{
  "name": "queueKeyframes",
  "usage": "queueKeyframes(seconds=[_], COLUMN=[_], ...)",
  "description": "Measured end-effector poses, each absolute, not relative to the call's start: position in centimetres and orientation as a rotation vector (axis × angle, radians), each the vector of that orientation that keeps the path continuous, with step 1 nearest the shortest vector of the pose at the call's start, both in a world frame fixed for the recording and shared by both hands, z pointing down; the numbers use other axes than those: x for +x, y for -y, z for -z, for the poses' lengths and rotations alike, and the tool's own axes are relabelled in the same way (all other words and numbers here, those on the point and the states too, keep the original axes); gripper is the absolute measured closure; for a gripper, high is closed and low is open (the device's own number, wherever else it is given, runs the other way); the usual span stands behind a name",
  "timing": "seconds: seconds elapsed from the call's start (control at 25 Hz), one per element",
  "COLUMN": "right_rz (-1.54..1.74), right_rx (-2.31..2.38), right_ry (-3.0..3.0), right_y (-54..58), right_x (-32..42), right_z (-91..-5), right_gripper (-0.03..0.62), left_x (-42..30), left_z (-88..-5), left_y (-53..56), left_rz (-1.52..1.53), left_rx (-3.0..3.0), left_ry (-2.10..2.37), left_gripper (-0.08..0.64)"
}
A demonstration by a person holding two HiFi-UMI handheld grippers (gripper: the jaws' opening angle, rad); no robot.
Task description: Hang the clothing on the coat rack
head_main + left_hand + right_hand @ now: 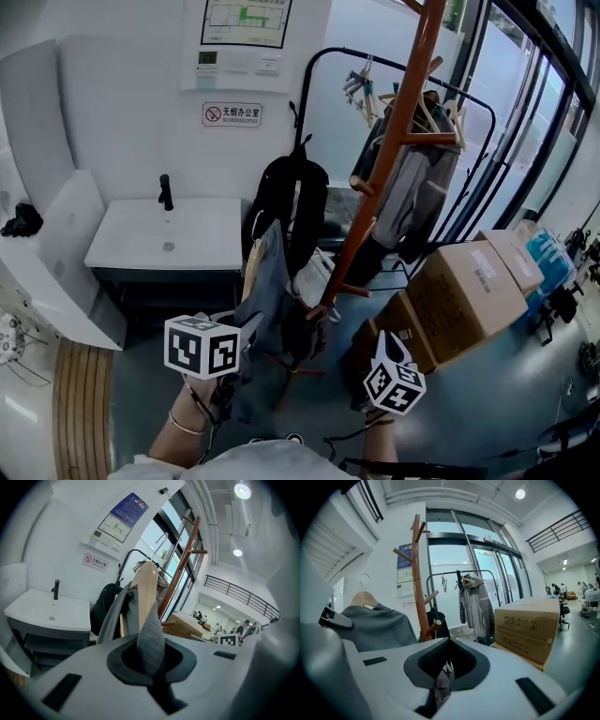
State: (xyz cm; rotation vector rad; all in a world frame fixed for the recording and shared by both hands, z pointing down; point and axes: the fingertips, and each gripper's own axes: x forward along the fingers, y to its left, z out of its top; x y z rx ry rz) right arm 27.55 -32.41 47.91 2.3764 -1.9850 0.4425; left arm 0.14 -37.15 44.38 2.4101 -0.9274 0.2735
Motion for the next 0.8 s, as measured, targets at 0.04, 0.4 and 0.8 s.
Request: queueKeyframes(seconds=[0.04,0.4,0.8], right_rz=[-0.441,-0.38,-0.365], right_rx=[2.369,2.324,2.299], right_ry=[1.985,2.072,2.116], right_y=[32.6,36.4,38.7], right_x=[27.7,28.3,28.6], right_z=[-47.9,-45.7,-45.0], right_gripper=[0.569,0.569,0.569], left_x=[0.3,1.7,3.0], left_z=[-44.7,-44.4,-44.2], left_y=[37.1,37.6,38.8], left_rz=[-0.274,-0.254,-0.249], left_rx=[2.402,2.369,2.38], left_ry=[0.927,0.95,0.969], left_gripper=[0.532,0.532,0.532])
